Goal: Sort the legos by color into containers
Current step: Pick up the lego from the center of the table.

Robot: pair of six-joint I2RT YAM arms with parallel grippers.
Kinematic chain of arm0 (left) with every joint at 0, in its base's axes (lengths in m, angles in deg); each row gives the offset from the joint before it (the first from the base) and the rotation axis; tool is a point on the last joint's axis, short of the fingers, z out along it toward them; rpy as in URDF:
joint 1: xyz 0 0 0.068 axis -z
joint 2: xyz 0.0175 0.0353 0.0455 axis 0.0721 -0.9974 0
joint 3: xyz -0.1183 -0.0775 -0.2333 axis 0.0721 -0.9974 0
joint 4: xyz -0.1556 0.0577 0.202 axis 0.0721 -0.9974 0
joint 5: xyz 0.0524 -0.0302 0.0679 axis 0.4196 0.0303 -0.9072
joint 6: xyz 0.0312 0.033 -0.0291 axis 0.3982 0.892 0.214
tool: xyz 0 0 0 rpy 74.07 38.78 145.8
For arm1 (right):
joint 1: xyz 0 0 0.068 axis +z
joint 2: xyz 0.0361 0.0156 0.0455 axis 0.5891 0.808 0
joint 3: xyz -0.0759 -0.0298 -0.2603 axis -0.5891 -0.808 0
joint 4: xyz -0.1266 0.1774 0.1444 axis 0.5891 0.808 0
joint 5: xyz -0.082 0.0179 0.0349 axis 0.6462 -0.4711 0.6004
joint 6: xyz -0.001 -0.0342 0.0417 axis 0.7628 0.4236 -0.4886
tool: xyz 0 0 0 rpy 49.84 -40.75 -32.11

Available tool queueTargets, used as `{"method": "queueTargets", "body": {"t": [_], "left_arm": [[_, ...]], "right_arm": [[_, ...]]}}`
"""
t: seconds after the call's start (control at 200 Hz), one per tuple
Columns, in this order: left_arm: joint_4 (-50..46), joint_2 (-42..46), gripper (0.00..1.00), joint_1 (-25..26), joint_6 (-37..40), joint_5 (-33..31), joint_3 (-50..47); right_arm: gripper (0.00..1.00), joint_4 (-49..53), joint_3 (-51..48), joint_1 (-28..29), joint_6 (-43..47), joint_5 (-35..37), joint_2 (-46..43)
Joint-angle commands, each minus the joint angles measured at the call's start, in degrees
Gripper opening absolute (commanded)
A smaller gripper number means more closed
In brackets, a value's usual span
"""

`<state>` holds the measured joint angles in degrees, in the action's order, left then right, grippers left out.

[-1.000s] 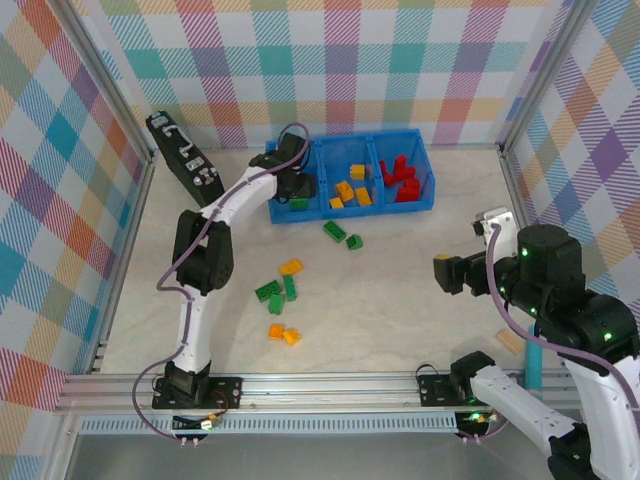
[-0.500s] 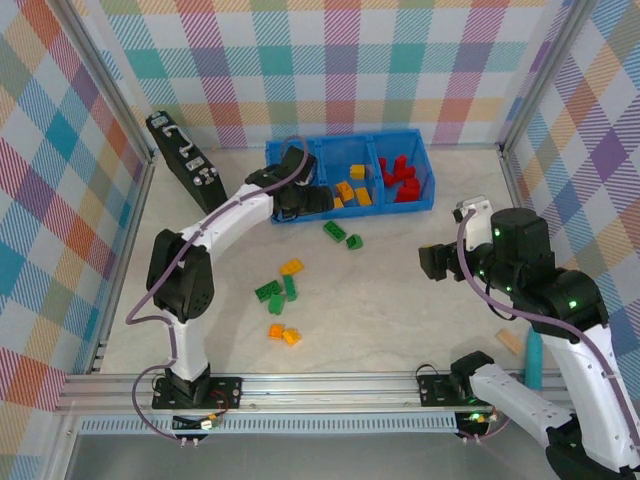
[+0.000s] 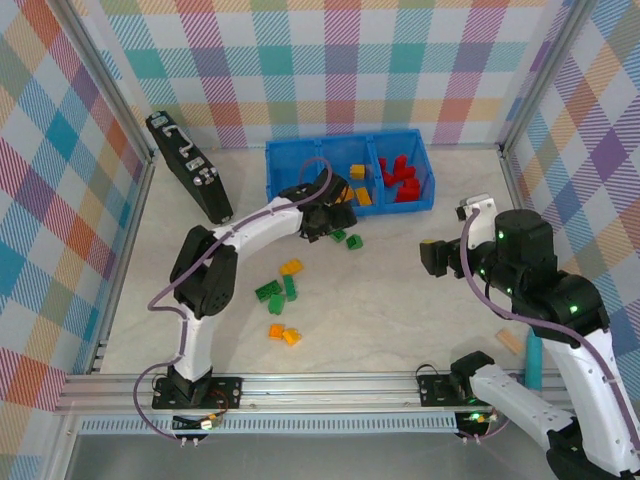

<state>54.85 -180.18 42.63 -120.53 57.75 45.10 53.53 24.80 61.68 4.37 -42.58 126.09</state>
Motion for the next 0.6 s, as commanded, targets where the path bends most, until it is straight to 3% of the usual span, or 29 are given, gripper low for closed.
{"method": "queueTargets", "body": {"t": [0.0, 0.595], "left_arm": [[-2.8, -1.12, 0.8, 0.26, -2.38, -2.19, 2.36], [-4.96, -11.06, 0.81, 0.26, -5.23, -3.99, 9.33]], "right_arm": [[0.99, -2.71, -0.94, 0.25, 0.4, 1.25, -0.21], [0.99, -5.55, -1.63, 0.34, 0.14, -0.17, 4.91]]}}
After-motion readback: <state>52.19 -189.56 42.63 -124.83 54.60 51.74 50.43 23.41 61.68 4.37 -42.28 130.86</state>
